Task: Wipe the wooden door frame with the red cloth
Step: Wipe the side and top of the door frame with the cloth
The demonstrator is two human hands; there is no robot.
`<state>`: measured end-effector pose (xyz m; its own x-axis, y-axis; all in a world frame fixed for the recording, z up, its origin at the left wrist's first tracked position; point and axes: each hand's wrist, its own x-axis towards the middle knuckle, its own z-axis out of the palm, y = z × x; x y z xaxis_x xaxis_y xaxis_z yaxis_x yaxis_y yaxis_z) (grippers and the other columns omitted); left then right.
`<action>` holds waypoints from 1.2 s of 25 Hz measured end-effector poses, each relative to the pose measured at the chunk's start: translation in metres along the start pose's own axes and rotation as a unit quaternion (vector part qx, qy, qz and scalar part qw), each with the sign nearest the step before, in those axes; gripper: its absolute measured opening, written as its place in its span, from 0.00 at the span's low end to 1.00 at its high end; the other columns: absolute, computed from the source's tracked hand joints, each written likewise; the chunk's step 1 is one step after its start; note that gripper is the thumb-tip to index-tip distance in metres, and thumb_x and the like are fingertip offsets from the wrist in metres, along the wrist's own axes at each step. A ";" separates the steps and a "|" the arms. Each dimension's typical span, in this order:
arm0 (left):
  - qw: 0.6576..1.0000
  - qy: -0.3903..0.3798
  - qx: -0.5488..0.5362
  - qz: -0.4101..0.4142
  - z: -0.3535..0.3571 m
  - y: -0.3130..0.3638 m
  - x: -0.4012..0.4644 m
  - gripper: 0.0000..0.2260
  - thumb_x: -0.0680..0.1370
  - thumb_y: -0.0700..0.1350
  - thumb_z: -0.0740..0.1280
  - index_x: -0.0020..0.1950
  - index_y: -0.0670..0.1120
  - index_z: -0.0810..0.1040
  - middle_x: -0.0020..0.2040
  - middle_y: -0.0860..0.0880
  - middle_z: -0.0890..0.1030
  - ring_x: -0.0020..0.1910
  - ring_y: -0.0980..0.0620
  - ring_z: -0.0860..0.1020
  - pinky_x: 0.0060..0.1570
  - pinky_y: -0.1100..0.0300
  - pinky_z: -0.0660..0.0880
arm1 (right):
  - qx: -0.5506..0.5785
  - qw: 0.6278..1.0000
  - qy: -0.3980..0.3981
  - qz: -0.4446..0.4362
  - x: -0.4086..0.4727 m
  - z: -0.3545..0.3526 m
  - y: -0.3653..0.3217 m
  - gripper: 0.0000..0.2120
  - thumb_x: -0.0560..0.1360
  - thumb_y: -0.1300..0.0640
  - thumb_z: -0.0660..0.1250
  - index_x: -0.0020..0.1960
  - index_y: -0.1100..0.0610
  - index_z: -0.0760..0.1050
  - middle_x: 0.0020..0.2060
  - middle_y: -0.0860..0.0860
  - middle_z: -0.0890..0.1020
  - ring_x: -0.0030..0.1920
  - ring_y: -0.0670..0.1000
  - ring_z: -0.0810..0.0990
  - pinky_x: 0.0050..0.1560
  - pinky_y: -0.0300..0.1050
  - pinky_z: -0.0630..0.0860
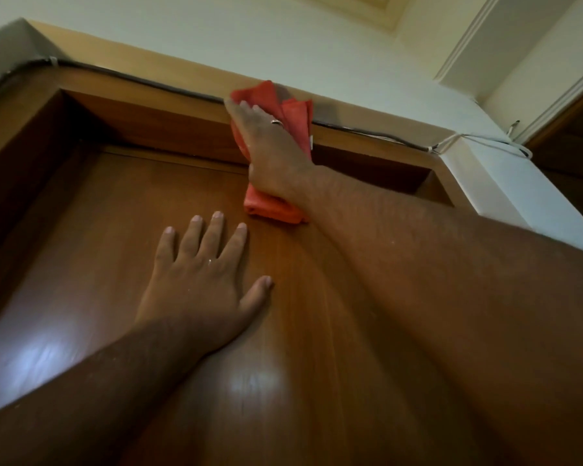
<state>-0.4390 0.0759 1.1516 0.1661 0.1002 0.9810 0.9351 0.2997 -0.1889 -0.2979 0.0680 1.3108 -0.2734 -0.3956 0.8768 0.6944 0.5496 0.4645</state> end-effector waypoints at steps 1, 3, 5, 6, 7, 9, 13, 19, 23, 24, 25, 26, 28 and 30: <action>1.000 0.000 0.003 -0.001 0.000 0.000 -0.001 0.42 0.74 0.74 0.36 0.84 0.55 0.49 0.85 0.45 0.52 0.84 0.42 0.51 0.79 0.39 0.47 | 0.002 1.000 -0.006 0.003 -0.006 -0.005 0.011 0.44 0.71 0.66 0.69 0.79 0.49 0.51 0.78 0.55 0.60 0.76 0.55 0.61 0.72 0.54 0.60; 1.000 -0.001 0.000 -0.001 -0.001 -0.001 -0.002 0.41 0.74 0.74 0.37 0.83 0.55 0.49 0.85 0.45 0.52 0.84 0.42 0.51 0.80 0.39 0.47 | -0.029 0.998 -0.014 0.061 -0.018 -0.017 0.045 0.42 0.72 0.60 0.68 0.79 0.47 0.51 0.78 0.54 0.60 0.76 0.56 0.60 0.73 0.60 0.59; 1.000 -0.006 -0.005 0.008 0.000 -0.002 -0.002 0.41 0.75 0.74 0.37 0.83 0.55 0.48 0.85 0.44 0.52 0.84 0.42 0.50 0.80 0.39 0.47 | -0.049 0.982 -0.018 0.182 -0.037 -0.031 0.077 0.38 0.74 0.56 0.67 0.79 0.47 0.53 0.78 0.54 0.58 0.76 0.57 0.59 0.72 0.61 0.62; 1.000 -0.005 -0.005 0.011 0.000 -0.002 -0.001 0.40 0.75 0.73 0.37 0.83 0.55 0.48 0.85 0.44 0.52 0.84 0.42 0.51 0.80 0.38 0.47 | -0.047 0.972 -0.011 0.232 -0.045 -0.032 0.083 0.36 0.75 0.56 0.66 0.79 0.46 0.53 0.77 0.54 0.58 0.74 0.58 0.60 0.71 0.60 0.65; 1.000 -0.002 -0.005 0.011 0.000 -0.003 -0.001 0.40 0.75 0.73 0.38 0.83 0.54 0.49 0.85 0.44 0.52 0.84 0.41 0.51 0.80 0.38 0.48 | -0.040 0.968 0.002 0.248 -0.047 -0.030 0.079 0.35 0.75 0.58 0.65 0.79 0.46 0.54 0.76 0.54 0.60 0.73 0.58 0.61 0.70 0.59 0.66; 1.000 0.006 -0.012 0.008 -0.001 -0.002 -0.001 0.41 0.75 0.73 0.39 0.84 0.52 0.49 0.85 0.44 0.53 0.84 0.42 0.51 0.80 0.39 0.48 | -0.003 0.984 0.027 0.174 -0.031 -0.017 0.045 0.34 0.75 0.62 0.63 0.78 0.47 0.56 0.75 0.52 0.63 0.73 0.55 0.63 0.70 0.59 0.64; 0.999 0.009 -0.050 -0.007 -0.001 -0.004 -0.003 0.45 0.74 0.74 0.40 0.84 0.47 0.45 0.85 0.46 0.51 0.85 0.46 0.49 0.81 0.44 0.44 | -0.006 0.999 -0.036 -0.030 0.015 0.009 -0.034 0.34 0.77 0.63 0.62 0.79 0.49 0.55 0.78 0.53 0.59 0.77 0.56 0.56 0.74 0.54 0.52; 1.000 -0.009 -0.015 -0.003 -0.004 -0.006 -0.004 0.43 0.75 0.72 0.37 0.84 0.48 0.48 0.85 0.46 0.50 0.85 0.45 0.49 0.81 0.43 0.46 | -0.092 0.993 -0.024 0.073 -0.030 -0.024 0.049 0.35 0.76 0.64 0.62 0.79 0.52 0.52 0.77 0.55 0.61 0.76 0.58 0.59 0.74 0.58 0.55; 1.000 -0.006 0.009 -0.009 -0.002 -0.006 -0.005 0.43 0.76 0.72 0.40 0.83 0.46 0.55 0.84 0.43 0.57 0.83 0.42 0.56 0.79 0.39 0.53 | -0.236 0.936 -0.127 0.227 -0.095 -0.097 0.173 0.37 0.74 0.62 0.67 0.78 0.56 0.54 0.76 0.61 0.60 0.75 0.64 0.61 0.73 0.61 0.61; 1.000 -0.011 0.014 -0.011 -0.004 -0.003 -0.004 0.43 0.76 0.72 0.40 0.83 0.45 0.57 0.84 0.42 0.59 0.83 0.41 0.58 0.78 0.38 0.55 | -0.226 0.929 -0.160 0.247 -0.103 -0.110 0.192 0.37 0.75 0.62 0.67 0.79 0.56 0.52 0.77 0.61 0.58 0.76 0.64 0.58 0.74 0.60 0.59; 1.000 -0.020 0.018 -0.015 -0.006 -0.001 -0.005 0.43 0.77 0.71 0.41 0.82 0.44 0.58 0.83 0.42 0.60 0.82 0.40 0.60 0.77 0.37 0.56 | -0.184 0.929 -0.185 0.264 -0.108 -0.116 0.203 0.37 0.76 0.62 0.64 0.79 0.56 0.50 0.78 0.61 0.56 0.77 0.63 0.57 0.75 0.57 0.58; 0.999 -0.030 0.016 -0.028 -0.008 0.003 -0.007 0.43 0.77 0.71 0.41 0.82 0.44 0.58 0.83 0.41 0.60 0.82 0.39 0.60 0.77 0.37 0.56 | -0.129 0.930 -0.196 0.281 -0.111 -0.117 0.207 0.35 0.78 0.62 0.62 0.80 0.55 0.48 0.79 0.60 0.54 0.77 0.61 0.55 0.75 0.55 0.57; 0.997 -0.052 -0.008 -0.064 -0.016 0.023 -0.016 0.42 0.77 0.70 0.43 0.82 0.44 0.59 0.83 0.40 0.60 0.82 0.37 0.59 0.77 0.35 0.55 | -0.065 0.936 -0.196 0.284 -0.118 -0.111 0.207 0.34 0.79 0.58 0.59 0.80 0.54 0.45 0.80 0.58 0.49 0.79 0.59 0.50 0.76 0.53 0.52; 0.995 -0.072 -0.032 -0.063 -0.021 0.066 -0.038 0.41 0.77 0.69 0.47 0.81 0.44 0.61 0.83 0.39 0.61 0.81 0.35 0.59 0.76 0.33 0.55 | -0.095 0.942 -0.186 0.264 -0.142 -0.104 0.196 0.36 0.79 0.53 0.58 0.80 0.54 0.44 0.80 0.58 0.46 0.79 0.61 0.46 0.76 0.55 0.50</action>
<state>-0.3771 0.0715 1.1031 0.0034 0.2019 0.9794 0.9643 0.2586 -0.0567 -0.0536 0.1551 1.2648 -0.0469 0.2005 0.9786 0.8962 0.4410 -0.0474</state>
